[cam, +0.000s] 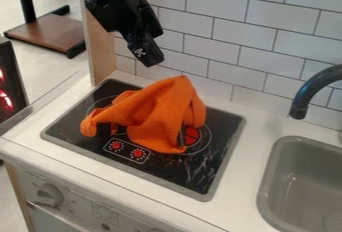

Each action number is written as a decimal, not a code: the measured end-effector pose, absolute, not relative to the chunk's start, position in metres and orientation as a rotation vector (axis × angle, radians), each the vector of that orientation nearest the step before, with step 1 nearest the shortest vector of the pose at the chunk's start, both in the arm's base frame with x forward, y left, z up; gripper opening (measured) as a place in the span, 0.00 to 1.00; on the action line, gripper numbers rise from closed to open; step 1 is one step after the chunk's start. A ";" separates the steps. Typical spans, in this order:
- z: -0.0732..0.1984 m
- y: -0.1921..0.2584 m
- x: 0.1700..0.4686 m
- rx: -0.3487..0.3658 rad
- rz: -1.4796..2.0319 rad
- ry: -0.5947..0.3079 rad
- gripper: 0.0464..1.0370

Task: Move the cloth from right to left

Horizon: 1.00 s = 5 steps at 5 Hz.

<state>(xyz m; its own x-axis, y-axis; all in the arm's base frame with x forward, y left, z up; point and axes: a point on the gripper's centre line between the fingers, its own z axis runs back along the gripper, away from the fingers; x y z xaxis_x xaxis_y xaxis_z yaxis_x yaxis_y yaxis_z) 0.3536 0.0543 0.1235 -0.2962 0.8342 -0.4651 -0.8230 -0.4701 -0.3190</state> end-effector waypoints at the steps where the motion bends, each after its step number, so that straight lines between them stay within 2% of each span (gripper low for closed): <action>1: 0.113 0.053 0.352 -0.686 1.950 0.007 0.96; 3: 0.110 0.061 0.353 -0.680 1.994 -0.014 0.96; 4: 0.107 0.084 0.349 -0.654 2.053 -0.068 0.96; 5: 0.104 0.101 0.348 -0.587 2.107 -0.173 0.96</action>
